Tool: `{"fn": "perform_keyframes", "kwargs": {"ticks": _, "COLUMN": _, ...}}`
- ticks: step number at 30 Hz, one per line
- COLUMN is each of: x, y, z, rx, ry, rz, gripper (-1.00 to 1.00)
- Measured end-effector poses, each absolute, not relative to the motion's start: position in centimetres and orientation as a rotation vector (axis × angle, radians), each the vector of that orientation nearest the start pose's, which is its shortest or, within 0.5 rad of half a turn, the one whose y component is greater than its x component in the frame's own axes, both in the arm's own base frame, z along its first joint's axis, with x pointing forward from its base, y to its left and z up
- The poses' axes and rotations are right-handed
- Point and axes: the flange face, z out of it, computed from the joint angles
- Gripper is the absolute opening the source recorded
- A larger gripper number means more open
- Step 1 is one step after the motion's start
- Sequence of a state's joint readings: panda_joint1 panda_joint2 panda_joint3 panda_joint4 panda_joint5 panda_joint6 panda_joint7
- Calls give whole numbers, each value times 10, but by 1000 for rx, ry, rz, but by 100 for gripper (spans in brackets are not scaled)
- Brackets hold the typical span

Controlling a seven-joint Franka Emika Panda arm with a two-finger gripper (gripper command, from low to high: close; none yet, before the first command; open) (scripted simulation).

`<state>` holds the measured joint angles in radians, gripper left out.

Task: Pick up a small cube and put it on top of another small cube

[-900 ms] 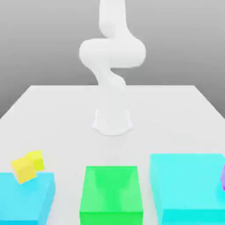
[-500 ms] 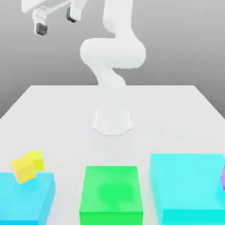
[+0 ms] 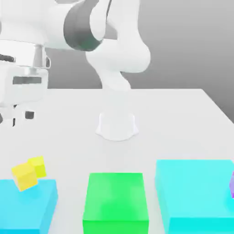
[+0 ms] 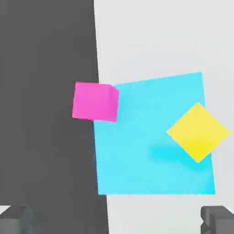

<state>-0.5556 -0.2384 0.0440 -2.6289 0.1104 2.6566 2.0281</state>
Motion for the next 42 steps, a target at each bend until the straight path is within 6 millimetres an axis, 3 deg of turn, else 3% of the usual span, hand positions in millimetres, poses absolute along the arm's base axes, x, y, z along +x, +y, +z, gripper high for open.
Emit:
{"fn": "perform_keyframes", "kwargs": {"ticks": 7, "x": 336, "y": -251, "z": 276, "rx": -119, "ry": 3008, "rz": -102, "gripper": 0}}
{"fn": "perform_keyframes", "kwargs": {"ticks": 14, "x": 271, "y": -271, "z": 206, "rx": 573, "ry": 3068, "rz": -12, "gripper": 0}}
{"fn": "perform_keyframes", "kwargs": {"ticks": 21, "x": 265, "y": -270, "z": 141, "rx": 667, "ry": 3070, "rz": -3, "gripper": 0}}
{"fn": "perform_keyframes", "kwargs": {"ticks": 22, "x": 264, "y": -269, "z": 133, "rx": 668, "ry": 3070, "rz": -2, "gripper": -100}}
{"fn": "perform_keyframes", "kwargs": {"ticks": 29, "x": 264, "y": -269, "z": 132, "rx": 668, "ry": 3068, "rz": -3, "gripper": -100}}
{"fn": "perform_keyframes", "kwargs": {"ticks": 37, "x": 261, "y": -277, "z": 192, "rx": 679, "ry": 3068, "rz": 7, "gripper": -100}}
{"fn": "perform_keyframes", "kwargs": {"ticks": 42, "x": 305, "y": -306, "z": 211, "rx": 654, "ry": 3075, "rz": 18, "gripper": -100}}
